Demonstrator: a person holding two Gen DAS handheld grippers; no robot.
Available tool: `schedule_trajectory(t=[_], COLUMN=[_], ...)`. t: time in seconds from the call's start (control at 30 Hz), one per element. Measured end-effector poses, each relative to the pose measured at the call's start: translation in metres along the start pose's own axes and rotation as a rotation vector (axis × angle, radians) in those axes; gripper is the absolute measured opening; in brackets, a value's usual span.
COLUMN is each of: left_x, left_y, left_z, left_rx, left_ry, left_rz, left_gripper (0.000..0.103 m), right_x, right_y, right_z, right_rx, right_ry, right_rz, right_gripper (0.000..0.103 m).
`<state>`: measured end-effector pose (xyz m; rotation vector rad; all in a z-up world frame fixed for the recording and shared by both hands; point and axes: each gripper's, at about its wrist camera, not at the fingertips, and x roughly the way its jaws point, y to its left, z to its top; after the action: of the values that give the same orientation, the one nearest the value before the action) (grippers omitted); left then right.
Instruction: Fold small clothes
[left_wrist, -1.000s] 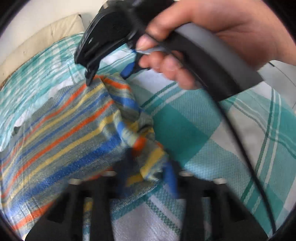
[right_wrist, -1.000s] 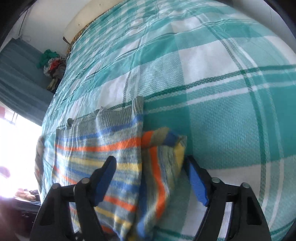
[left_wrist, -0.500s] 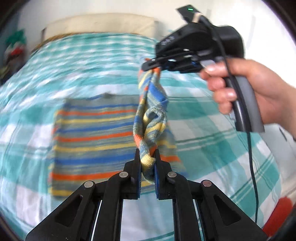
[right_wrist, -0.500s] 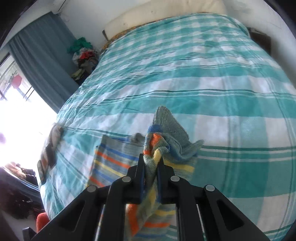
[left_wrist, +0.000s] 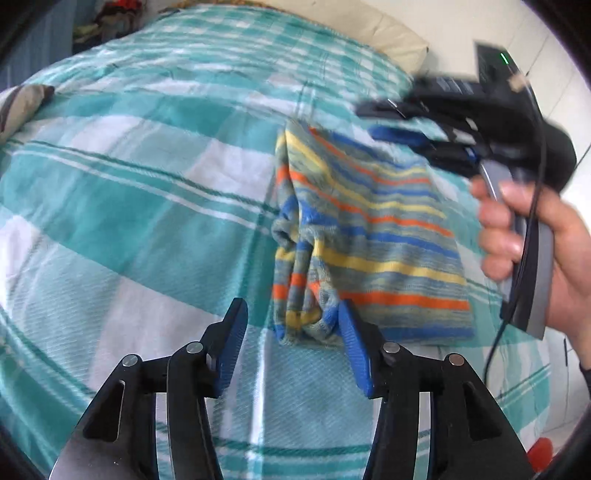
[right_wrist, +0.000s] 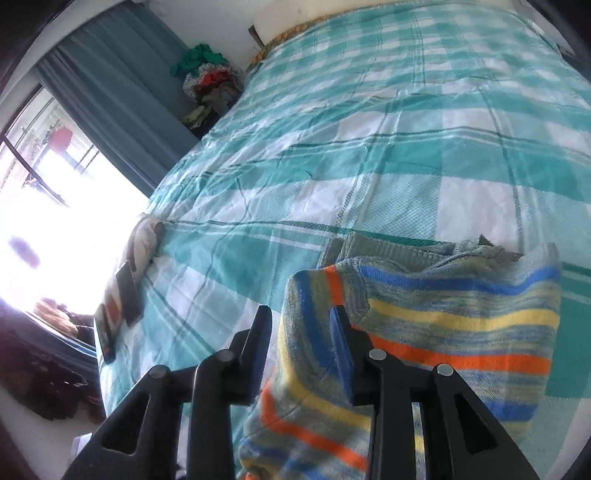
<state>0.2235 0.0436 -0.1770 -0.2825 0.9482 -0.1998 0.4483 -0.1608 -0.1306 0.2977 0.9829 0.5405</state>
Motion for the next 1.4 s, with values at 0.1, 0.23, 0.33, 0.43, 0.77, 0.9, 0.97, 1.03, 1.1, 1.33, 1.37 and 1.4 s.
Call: schedule_trajectory(t=[0.1,0.23,0.33,0.43,0.77,0.9,0.97,1.03,1.1,1.33,1.37,1.4], left_x=[-0.014,0.006,0.042,0.031,-0.02,-0.013,-0.006,0.009,0.031,0.1,0.097,0.09], left_y=[-0.004,-0.024,-0.002,0.006,0.009,-0.013,-0.024,-0.035,-0.041,-0.02,-0.02,-0.018], left_z=[0.0,0.0,0.005,0.007,0.001,0.032,0.049,0.066,0.079,0.085,0.088,0.092], left_rx=[0.023,0.115,0.037,0.028,0.073,0.114,0.147,0.191,0.224,0.245,0.242,0.232], left_ry=[-0.045,-0.015,0.091,0.088,0.038,0.025,0.012,0.006,0.021,0.134,0.14,0.134], left_rz=[-0.048,0.02,0.072,0.096,0.027,-0.018,-0.017,-0.004,0.017,0.131,0.12,0.109], left_gripper=[0.053,0.035,0.006,0.009,0.067,0.067,0.067,0.064,0.055,0.009,0.011,0.017], right_x=[-0.052,-0.093,-0.074,-0.076,-0.138,-0.141,-0.143,-0.141,-0.134,-0.037,-0.028,-0.032], right_y=[-0.006,-0.014,-0.038,-0.05,-0.054,-0.059,-0.055,-0.045,-0.033,-0.054,-0.06,-0.058], right_z=[-0.027,-0.091,-0.147,-0.183,-0.223,-0.205,-0.189,-0.164,-0.143,-0.104,-0.105,-0.101], right_rx=[-0.08,-0.184,-0.141,-0.106,0.002,0.022,-0.003,-0.054,-0.104,-0.072,-0.076,-0.096], right_ry=[-0.047,-0.007,0.122,0.113,-0.024,-0.045,-0.067,-0.089,-0.106,0.086,0.115,0.094], right_rz=[-0.071,-0.106,-0.189,-0.262,-0.246,-0.25,-0.255,-0.243,-0.225,-0.205,-0.212,-0.205], right_gripper=[0.033,0.033,0.03,0.03,0.05,0.051,0.05,0.046,0.041,0.039,0.039,0.038])
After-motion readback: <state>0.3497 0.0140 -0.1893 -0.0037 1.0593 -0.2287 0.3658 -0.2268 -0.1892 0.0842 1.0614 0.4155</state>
